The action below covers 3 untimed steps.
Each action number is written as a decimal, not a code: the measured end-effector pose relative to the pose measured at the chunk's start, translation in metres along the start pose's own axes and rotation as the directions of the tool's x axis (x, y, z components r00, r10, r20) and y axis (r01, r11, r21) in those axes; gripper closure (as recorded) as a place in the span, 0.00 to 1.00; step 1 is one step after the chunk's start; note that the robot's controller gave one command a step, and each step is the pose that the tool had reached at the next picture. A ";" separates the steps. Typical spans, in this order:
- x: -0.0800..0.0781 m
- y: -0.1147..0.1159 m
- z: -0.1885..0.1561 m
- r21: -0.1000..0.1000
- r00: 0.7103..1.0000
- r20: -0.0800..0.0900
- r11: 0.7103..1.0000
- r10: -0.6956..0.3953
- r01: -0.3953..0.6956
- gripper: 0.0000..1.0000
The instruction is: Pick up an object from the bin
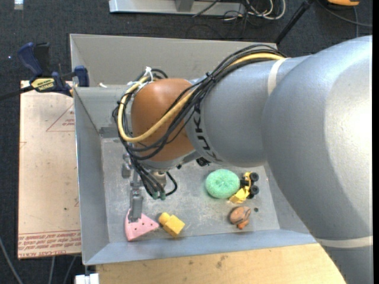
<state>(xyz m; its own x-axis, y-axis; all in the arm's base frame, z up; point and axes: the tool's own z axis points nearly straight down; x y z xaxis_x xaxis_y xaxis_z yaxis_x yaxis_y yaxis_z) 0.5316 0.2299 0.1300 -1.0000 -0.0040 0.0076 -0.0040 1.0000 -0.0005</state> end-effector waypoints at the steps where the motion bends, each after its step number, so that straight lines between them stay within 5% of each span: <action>1: -0.002 -0.001 -0.004 -0.002 1.000 0.007 1.000 0.004 -0.003 0.00; 2: 0.011 -0.032 0.015 -0.003 1.000 0.010 1.000 -0.002 0.002 0.00; 3: 0.032 -0.047 0.047 0.001 0.990 0.008 0.991 -0.137 0.137 0.00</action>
Offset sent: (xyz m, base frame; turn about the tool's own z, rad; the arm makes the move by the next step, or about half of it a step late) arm -0.0186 -0.0526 -0.0269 -0.0012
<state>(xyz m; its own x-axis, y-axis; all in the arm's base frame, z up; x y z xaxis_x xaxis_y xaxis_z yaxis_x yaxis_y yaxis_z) 0.4994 0.1824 0.0834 -0.9900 -0.1414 -0.0001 -0.1414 0.9900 -0.0001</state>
